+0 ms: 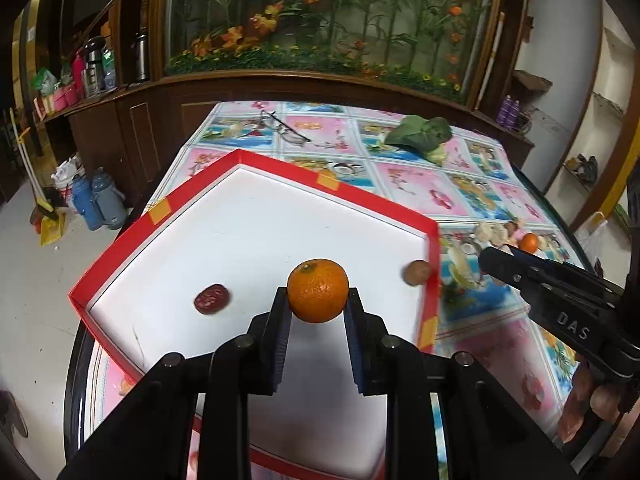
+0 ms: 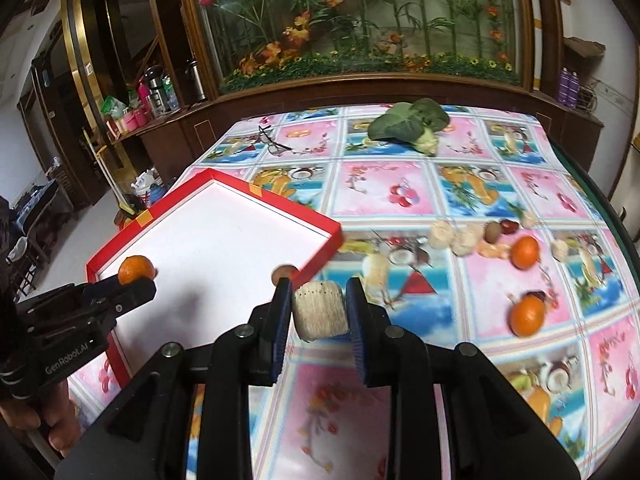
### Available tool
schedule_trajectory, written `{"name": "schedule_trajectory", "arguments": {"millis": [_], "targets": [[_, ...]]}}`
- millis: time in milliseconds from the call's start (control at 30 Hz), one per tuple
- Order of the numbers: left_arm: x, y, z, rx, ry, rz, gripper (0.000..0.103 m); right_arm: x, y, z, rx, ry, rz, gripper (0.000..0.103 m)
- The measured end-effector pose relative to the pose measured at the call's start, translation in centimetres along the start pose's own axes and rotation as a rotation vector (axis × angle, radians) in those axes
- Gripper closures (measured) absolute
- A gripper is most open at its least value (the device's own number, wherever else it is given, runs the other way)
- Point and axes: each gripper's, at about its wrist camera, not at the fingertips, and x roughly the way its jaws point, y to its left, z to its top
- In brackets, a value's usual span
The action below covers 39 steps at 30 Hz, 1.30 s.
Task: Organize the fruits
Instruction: 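Carry the white piece with the right tool while the left tool carries the orange to the tray, then open both tools to drop the orange and white piece into the tray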
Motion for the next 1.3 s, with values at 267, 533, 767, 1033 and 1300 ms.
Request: {"name": "schedule_trajectory", "arguments": {"millis": [267, 533, 767, 1033, 1300], "targets": [[0.8, 1.1, -0.1, -0.006, 0.019, 0.012, 0.078, 4.3, 2.7, 2.5, -0.047, 0.032, 0.033, 0.074], [1.3, 2.7, -0.2, -0.008, 0.035, 0.061, 0.077, 9.4, 4.4, 4.2, -0.103, 0.105, 0.047, 0.074], [1.5, 3.1, -0.3, -0.004, 0.039, 0.094, 0.075, 11.5, 5.4, 4.4, -0.140, 0.149, 0.044, 0.073], [-1.0, 3.3, -0.5, -0.043, -0.061, 0.147, 0.040, 10.3, 4.0, 4.4, -0.091, 0.128, 0.039, 0.041], [-2.8, 0.7, -0.6, -0.117, -0.174, 0.135, 0.024, -1.1, -4.9, 1.7, 0.107, -0.075, -0.077, 0.030]]}}
